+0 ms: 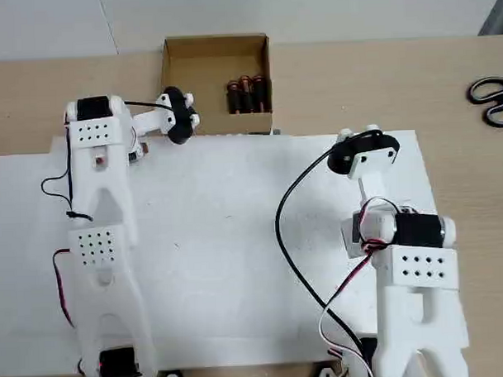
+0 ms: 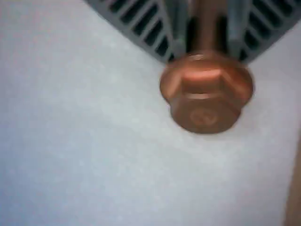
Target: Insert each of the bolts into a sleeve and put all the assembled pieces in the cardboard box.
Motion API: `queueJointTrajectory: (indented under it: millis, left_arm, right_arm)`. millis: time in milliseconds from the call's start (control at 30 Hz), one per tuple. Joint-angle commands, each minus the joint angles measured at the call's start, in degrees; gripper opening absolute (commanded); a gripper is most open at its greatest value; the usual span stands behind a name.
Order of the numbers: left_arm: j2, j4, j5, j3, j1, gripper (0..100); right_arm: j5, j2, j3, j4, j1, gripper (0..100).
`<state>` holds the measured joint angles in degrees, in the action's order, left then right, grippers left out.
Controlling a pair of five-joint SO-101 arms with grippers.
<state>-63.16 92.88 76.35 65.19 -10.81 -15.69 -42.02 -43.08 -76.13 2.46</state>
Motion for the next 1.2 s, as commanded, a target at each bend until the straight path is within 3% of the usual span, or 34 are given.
queueJointTrajectory:
  millis: [0, 233, 600, 800, 1000, 1167]
  left_arm:
    - [0.0, 5.0, 8.1, 2.9, 0.2, 1]
    - [0.3, 7.5, 7.5, 9.5, 0.1, 1]
    - [10.3, 7.6, -1.6, 10.9, 1.0, 1]
    - [18.4, 7.6, -14.5, 10.1, 3.3, 1]
    - [29.0, 7.6, -30.6, 8.8, 7.7, 0]
    - [41.6, 7.6, -44.0, -3.0, 11.1, 0]
  right_arm:
    - [-0.3, -0.9, 0.4, 0.6, 0.0, 0.3]
    - [-0.3, -1.4, 0.4, 0.6, -0.1, 0.3]
    - [-0.3, -1.5, 0.9, 0.6, -0.5, 0.3]
    - [-0.6, -1.5, 2.5, -0.3, -0.9, 0.3]
    - [-0.3, -1.5, 14.9, -8.5, -5.0, 0.3]
    - [-0.2, -1.5, 19.7, -13.3, -5.1, 0.4]
